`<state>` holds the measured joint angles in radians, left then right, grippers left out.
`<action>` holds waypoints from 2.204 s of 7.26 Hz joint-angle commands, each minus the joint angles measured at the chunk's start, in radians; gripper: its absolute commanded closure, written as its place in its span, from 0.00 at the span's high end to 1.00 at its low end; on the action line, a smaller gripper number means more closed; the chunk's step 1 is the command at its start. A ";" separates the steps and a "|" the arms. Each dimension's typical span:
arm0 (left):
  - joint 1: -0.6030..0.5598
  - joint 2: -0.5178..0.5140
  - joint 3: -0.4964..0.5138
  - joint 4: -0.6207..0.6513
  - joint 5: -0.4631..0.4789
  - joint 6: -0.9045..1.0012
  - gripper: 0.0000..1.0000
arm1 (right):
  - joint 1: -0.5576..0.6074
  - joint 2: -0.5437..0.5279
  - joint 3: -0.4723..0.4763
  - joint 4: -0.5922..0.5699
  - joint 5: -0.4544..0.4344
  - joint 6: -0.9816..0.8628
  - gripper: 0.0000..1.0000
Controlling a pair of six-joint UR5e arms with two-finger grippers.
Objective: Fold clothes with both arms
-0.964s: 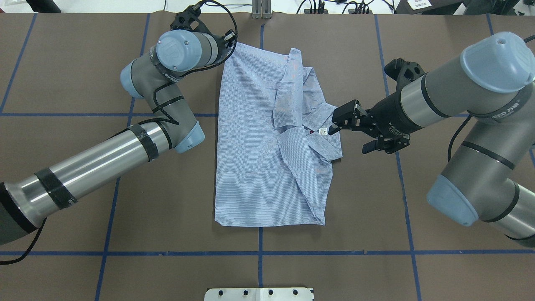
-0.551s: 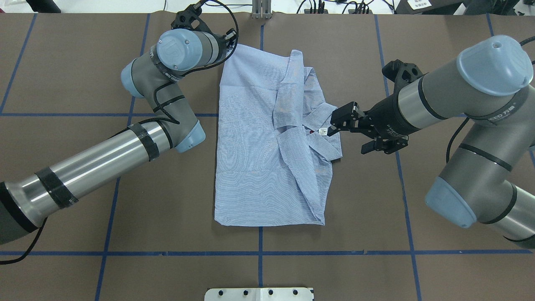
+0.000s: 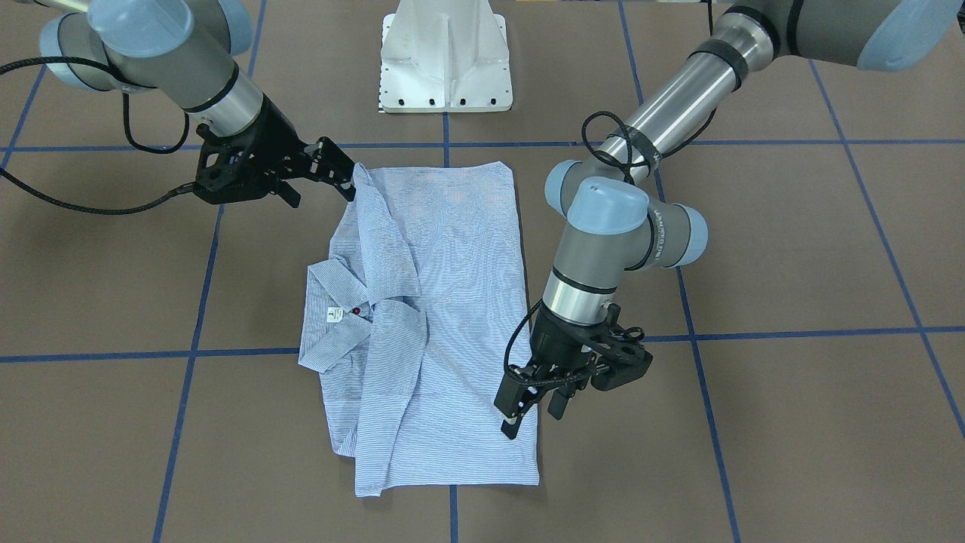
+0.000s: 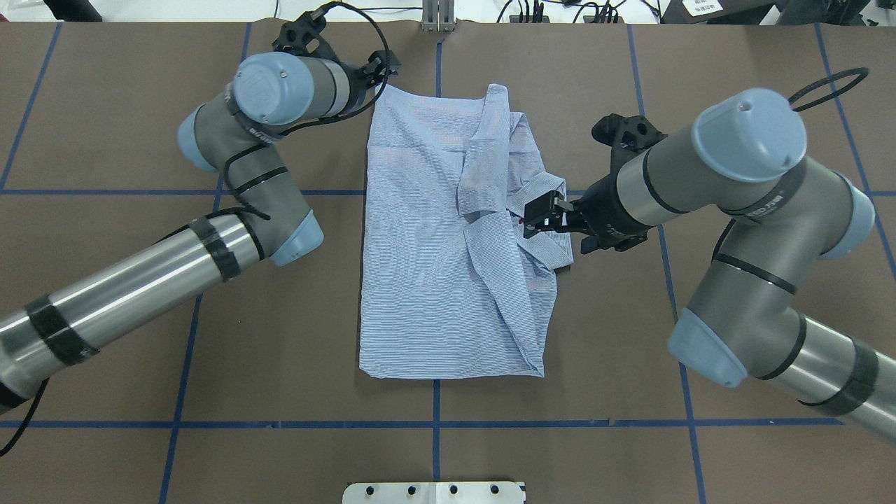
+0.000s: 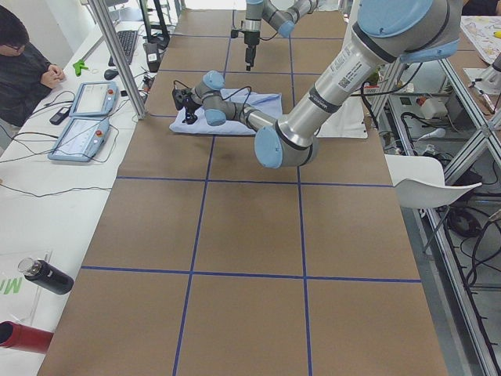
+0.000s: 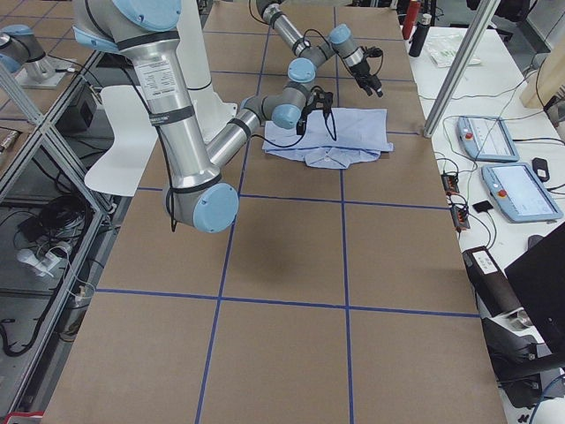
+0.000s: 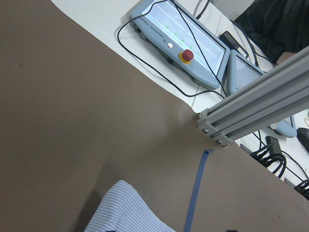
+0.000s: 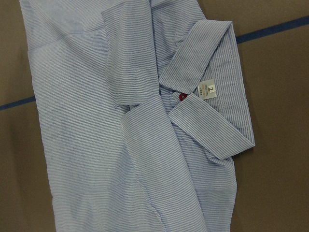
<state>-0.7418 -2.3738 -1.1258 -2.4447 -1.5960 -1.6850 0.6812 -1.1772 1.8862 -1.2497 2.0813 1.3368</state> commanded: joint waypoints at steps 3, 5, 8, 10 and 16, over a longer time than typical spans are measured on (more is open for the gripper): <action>0.001 0.235 -0.267 0.004 -0.054 0.059 1.00 | -0.054 0.242 -0.210 -0.215 -0.185 -0.252 1.00; 0.006 0.242 -0.267 0.003 -0.058 0.059 1.00 | -0.063 0.356 -0.385 -0.214 -0.246 -0.323 1.00; 0.006 0.246 -0.273 0.003 -0.058 0.057 1.00 | -0.075 0.428 -0.516 -0.214 -0.273 -0.346 1.00; 0.007 0.246 -0.281 0.003 -0.058 0.050 1.00 | -0.094 0.446 -0.573 -0.215 -0.296 -0.367 1.00; 0.012 0.245 -0.302 0.003 -0.077 0.041 1.00 | -0.078 0.420 -0.575 -0.275 -0.293 -0.436 1.00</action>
<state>-0.7303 -2.1291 -1.4193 -2.4421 -1.6655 -1.6439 0.5957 -0.7436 1.3030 -1.5097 1.7874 0.9131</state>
